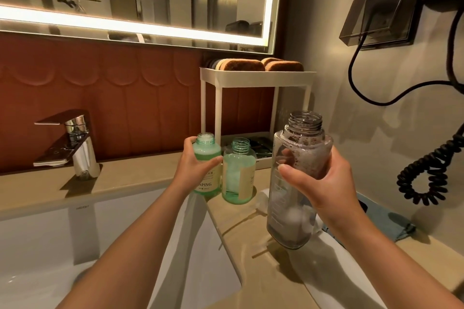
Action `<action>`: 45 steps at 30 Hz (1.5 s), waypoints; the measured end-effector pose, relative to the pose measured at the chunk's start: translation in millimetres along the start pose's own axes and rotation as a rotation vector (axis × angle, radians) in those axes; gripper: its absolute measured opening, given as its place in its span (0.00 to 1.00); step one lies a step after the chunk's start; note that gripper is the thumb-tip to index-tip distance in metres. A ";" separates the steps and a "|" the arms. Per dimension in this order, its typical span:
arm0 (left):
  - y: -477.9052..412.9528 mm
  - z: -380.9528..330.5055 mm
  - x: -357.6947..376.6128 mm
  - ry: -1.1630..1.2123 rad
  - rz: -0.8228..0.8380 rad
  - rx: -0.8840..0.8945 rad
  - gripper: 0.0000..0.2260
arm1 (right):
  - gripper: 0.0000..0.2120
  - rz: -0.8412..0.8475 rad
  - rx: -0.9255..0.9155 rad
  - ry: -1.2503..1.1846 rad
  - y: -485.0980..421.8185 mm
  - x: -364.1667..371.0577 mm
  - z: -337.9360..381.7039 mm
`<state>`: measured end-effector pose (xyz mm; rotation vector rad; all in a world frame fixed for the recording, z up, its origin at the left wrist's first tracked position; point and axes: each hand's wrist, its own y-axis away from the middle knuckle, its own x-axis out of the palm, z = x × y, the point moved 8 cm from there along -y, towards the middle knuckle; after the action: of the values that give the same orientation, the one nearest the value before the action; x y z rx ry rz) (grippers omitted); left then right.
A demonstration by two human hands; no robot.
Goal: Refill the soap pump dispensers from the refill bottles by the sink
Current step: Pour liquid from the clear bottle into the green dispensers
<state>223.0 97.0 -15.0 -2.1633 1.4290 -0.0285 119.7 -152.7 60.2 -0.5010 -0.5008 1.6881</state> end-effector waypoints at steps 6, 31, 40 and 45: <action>-3.3 -0.3 19.8 0.076 0.122 -0.028 0.28 | 0.25 -0.004 -0.031 0.028 -1.0 -5.3 -1.9; -11.8 -88.3 52.8 -0.838 0.130 0.225 0.29 | 0.24 -0.015 -0.022 0.022 12.4 -30.4 4.8; -6.8 -87.8 64.1 -0.825 0.068 0.126 0.23 | 0.29 -0.027 -0.015 0.052 17.9 -45.1 8.0; 1.3 -108.0 52.8 -0.720 -0.062 0.227 0.21 | 0.28 -0.017 -0.018 0.071 20.9 -46.1 11.7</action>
<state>212.1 5.5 62.3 -1.7589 0.8900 0.4909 103.7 -202.2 60.0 -0.5658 -0.4680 1.6448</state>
